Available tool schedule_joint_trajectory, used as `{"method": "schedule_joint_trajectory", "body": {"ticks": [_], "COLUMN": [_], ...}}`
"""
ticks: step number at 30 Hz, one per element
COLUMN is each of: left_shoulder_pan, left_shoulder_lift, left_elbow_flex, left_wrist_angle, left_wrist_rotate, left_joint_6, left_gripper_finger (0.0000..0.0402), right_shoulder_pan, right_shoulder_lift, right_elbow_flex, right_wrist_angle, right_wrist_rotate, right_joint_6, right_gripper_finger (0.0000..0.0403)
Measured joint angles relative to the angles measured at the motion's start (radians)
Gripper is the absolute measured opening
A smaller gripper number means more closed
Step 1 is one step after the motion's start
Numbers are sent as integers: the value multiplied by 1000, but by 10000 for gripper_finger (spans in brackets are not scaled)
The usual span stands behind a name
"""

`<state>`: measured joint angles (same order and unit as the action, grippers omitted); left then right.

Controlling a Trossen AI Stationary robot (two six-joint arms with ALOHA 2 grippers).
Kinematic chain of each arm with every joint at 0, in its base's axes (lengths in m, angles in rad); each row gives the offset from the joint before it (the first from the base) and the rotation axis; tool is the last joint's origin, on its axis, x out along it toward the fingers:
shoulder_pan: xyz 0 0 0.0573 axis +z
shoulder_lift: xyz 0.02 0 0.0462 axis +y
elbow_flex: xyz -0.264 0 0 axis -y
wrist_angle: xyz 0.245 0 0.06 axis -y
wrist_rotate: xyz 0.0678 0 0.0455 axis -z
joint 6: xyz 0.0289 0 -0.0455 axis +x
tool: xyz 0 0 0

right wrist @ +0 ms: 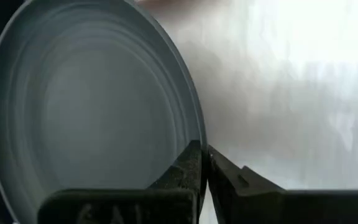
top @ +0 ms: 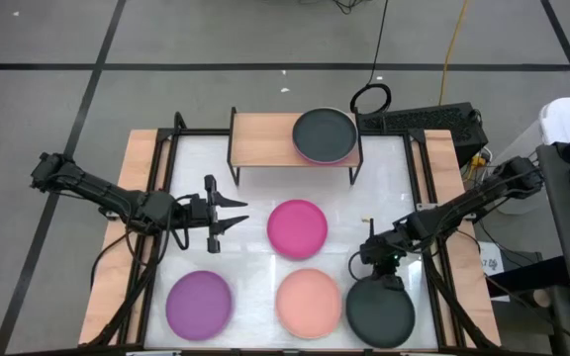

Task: Place and stack plates onto a shelf
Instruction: Put the black plate on the shelf

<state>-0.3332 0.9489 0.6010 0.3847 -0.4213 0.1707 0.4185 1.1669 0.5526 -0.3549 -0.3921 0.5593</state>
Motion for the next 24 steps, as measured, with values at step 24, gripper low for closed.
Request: {"method": "schedule_joint_trajectory", "body": {"ticks": [24], "left_shoulder_pan": [0], "left_shoulder_lift": [0], "left_elbow_flex": [0], "left_wrist_angle": [10], "left_wrist_rotate": [0], "left_joint_6": [0], "left_gripper_finger": [141], "right_shoulder_pan": [-245], "right_shoulder_lift": [-157], "right_elbow_flex": [170], "right_wrist_angle": [1122], "right_wrist_rotate": [812], "right_joint_6": [-894], "right_gripper_finger": [0]}}
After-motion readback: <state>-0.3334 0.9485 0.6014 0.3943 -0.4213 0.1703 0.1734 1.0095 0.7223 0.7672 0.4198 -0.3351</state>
